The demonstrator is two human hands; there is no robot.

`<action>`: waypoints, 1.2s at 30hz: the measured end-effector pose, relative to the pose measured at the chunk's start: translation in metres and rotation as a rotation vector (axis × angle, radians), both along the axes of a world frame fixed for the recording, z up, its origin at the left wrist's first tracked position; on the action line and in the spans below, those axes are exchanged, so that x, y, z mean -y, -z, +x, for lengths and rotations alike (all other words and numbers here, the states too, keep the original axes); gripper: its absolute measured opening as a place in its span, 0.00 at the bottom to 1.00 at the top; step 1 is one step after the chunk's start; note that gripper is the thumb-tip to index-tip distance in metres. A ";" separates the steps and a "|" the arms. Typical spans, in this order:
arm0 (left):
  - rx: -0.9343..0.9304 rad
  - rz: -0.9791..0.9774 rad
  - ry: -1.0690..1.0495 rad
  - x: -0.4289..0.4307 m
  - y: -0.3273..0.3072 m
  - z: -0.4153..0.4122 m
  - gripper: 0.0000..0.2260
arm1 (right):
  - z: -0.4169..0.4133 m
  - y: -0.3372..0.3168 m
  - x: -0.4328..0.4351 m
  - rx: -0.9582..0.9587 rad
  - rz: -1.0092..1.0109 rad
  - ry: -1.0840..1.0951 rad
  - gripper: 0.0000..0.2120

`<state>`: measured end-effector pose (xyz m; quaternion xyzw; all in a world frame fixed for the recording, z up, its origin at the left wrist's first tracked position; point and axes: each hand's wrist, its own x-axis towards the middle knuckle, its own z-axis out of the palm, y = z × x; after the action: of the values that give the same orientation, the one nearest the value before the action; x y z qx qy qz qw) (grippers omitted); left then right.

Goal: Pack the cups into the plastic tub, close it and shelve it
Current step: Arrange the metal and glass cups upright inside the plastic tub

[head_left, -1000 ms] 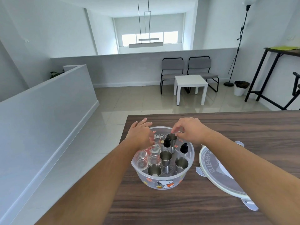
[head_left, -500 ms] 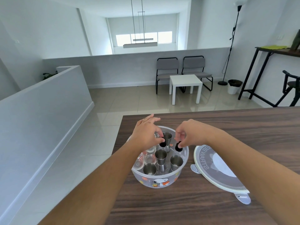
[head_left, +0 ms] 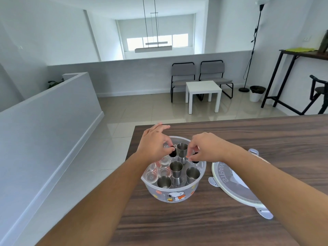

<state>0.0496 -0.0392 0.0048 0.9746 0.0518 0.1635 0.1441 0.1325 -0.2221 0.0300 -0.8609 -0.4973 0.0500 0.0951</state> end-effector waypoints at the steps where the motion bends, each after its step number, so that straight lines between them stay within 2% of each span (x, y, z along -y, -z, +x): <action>1: 0.007 -0.001 -0.010 -0.003 0.000 -0.002 0.03 | -0.003 0.001 -0.003 0.005 -0.005 -0.015 0.07; 7: 0.011 0.023 -0.042 -0.009 0.002 -0.010 0.04 | -0.015 0.018 -0.029 0.103 -0.075 0.028 0.11; 11: 0.009 0.018 -0.042 -0.007 0.005 -0.011 0.05 | -0.016 0.027 -0.042 0.183 -0.122 0.080 0.05; 16: 0.015 0.010 -0.033 -0.006 0.005 -0.011 0.04 | -0.003 0.028 -0.045 0.278 -0.124 0.130 0.04; 20: 0.019 0.017 0.003 -0.003 0.007 -0.011 0.04 | 0.012 0.030 -0.044 0.290 -0.094 0.211 0.03; 23: 0.025 0.011 0.048 0.001 0.009 -0.011 0.03 | 0.018 0.034 -0.042 0.293 -0.093 0.255 0.10; 26: 0.018 0.002 0.103 0.004 0.010 -0.012 0.03 | 0.020 0.038 -0.042 0.303 -0.094 0.291 0.12; 30: -0.013 -0.008 0.195 0.005 0.010 -0.021 0.02 | 0.021 0.040 -0.041 0.279 -0.086 0.332 0.12; 34: -0.085 -0.009 0.249 0.001 0.011 -0.030 0.03 | 0.019 0.038 -0.041 0.257 -0.067 0.339 0.07; 36: -0.114 -0.025 0.260 0.000 0.010 -0.033 0.04 | 0.017 0.034 -0.039 0.255 -0.053 0.326 0.09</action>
<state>0.0163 -0.0389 -0.0051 0.9789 -0.0645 0.0871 0.1730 0.1496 -0.1831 -0.0036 -0.9316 -0.3579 -0.0622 0.0156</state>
